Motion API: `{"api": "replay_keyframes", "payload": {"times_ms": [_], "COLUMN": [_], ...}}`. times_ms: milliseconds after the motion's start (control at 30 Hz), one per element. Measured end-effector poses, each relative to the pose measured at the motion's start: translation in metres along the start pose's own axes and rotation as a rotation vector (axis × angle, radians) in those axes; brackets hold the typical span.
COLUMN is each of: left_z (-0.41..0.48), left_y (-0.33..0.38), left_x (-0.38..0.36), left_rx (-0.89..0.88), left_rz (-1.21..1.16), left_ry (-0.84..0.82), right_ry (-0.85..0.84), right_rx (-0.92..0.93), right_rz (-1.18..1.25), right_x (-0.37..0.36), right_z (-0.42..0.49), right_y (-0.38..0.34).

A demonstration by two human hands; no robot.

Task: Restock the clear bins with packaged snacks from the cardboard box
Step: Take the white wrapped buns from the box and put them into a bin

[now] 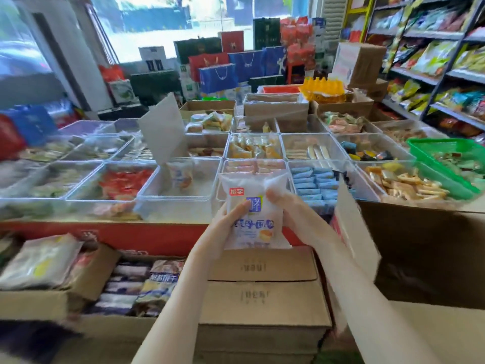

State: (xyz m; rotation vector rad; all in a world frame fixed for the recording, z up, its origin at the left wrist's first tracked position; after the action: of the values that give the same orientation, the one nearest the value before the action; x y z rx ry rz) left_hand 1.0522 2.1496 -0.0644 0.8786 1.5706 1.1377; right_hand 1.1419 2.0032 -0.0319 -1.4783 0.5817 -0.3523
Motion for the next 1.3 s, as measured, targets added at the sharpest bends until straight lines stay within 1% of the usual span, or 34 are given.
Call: {"api": "replay_keyframes", "payload": {"times_ms": [67,133,233,300,367,400,500,567,633,733,800,900,967,1067,1167,1233,1300], "left_z": [0.015,0.025,0.035,0.043,0.055,0.067,0.091,0.104,0.119,0.152,0.175,0.186,0.2,0.232,0.273,0.291,0.312], "left_y": [-0.002,0.003,-0.007,-0.008,0.0,0.005,0.013,0.027,0.029,0.043,0.048,0.053,0.048,0.039,0.014,0.0,-0.023], "left_x": [0.037,0.062,0.118,0.138,0.148,0.152,0.182,0.193,0.215,0.246,0.27,0.301,0.325,0.356,0.396,0.414,0.436], "left_rx": [0.024,0.096,0.054,0.091,0.121,0.084,0.009,0.029,0.004,0.074,0.118,0.143,0.173,0.225,0.252,0.292,0.357], "left_rz": [-0.059,-0.022,-0.043,0.085,0.058,0.021,0.039,0.135,0.144,0.169,0.22,0.287,0.337,0.484,0.492,0.486,0.507], "left_ry": [0.044,0.095,0.132,0.139,0.211,0.222,0.163,0.216,0.211,0.37,0.433,0.513,0.503,0.462,0.425,0.419,0.362], "right_ry": [0.019,0.027,0.041,0.026,-0.019,-0.054,-0.176,-0.171,-0.149,-0.175,-0.196,-0.169,-0.133,-0.141,-0.027,0.015,0.049], "right_rx": [-0.026,-0.043,-0.054,-0.073,-0.119,-0.15,-0.232,-0.224,-0.211,-0.214,-0.227,-0.232,-0.252,-0.283,-0.349,-0.365,-0.406], "right_rz": [-0.034,-0.059,-0.098,-0.123,-0.228,-0.272,-0.304,-0.334,-0.357,-0.352,-0.321,-0.297,-0.302,-0.427,-0.509,-0.499,-0.467], "right_x": [-0.022,-0.038,-0.054,-0.06,-0.065,-0.067,-0.071,-0.072,-0.07,-0.069,-0.073,-0.083,-0.094,-0.11,-0.111,-0.109,-0.108], "right_z": [0.025,0.045,0.075,0.097,0.119,0.129,0.165,0.194,0.228,0.279,0.31,0.359,0.392,0.44,0.489,0.507,0.529], "right_y": [0.007,0.012,0.02,0.027,0.035,0.039,0.05,0.051,0.052,0.056,0.063,0.081,0.1,0.136,0.185,0.209,0.24]}}
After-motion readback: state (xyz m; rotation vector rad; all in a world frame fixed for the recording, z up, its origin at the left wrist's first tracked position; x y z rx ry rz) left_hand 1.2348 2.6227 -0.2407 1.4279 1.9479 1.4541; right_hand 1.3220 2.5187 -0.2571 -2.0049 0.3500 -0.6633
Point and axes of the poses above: each hand's wrist, its own z-axis towards the middle knuckle, its own x-axis out of the back of the hand, y = z × x, the point moved 1 cm from there along z, towards the middle knuckle, and after that the axes turned 3 degrees about -z, right-handed, at the moved point
